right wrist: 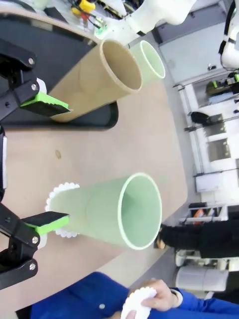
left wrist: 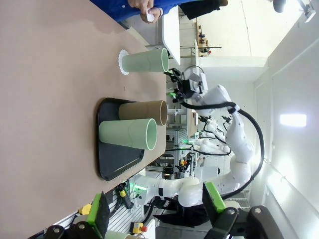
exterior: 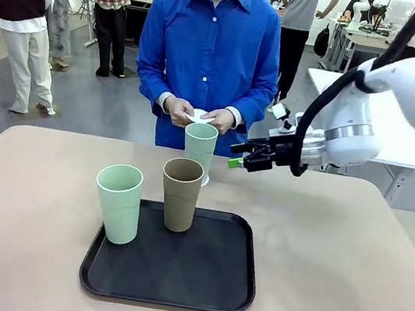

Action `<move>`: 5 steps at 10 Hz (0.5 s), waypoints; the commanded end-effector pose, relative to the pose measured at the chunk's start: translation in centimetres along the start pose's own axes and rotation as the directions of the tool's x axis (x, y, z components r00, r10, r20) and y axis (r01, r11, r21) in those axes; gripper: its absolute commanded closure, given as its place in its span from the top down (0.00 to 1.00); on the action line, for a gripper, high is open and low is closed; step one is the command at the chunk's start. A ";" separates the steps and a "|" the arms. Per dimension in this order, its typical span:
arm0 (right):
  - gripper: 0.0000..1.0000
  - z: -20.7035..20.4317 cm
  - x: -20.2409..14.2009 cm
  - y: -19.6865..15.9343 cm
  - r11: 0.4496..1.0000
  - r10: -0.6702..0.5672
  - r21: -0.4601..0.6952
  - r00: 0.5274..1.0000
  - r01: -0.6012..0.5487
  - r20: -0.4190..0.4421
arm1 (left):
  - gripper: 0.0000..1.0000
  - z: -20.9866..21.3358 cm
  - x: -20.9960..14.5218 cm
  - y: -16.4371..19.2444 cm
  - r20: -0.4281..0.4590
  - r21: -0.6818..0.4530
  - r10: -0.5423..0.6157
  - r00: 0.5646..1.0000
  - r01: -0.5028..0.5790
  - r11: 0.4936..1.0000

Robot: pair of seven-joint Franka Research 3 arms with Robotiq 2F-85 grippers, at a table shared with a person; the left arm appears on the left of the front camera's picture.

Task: Place coasters on the table and set cups on them.
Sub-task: Pick up one Reusable plastic cup and place it on a coaster set by the human.

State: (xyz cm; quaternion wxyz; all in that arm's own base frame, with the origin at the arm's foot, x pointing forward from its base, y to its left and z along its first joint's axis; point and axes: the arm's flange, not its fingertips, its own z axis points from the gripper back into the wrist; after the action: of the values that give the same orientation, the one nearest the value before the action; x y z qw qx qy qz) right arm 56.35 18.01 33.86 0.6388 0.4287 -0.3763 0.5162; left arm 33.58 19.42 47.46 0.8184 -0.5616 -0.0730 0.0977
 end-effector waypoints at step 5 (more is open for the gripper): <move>1.00 1.5 10.4 7.9 0.945 -0.264 -0.300 0.852 0.133 -0.451 | 1.00 0.1 -0.2 -0.1 0.003 -0.010 -0.001 1.000 0.001 1.000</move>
State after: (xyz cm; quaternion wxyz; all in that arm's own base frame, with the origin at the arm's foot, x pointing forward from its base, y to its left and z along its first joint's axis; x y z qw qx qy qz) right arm 51.28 19.84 44.22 0.7841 0.2566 -0.2860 0.4873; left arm 33.58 19.41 47.46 0.8184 -0.5615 -0.0729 0.0975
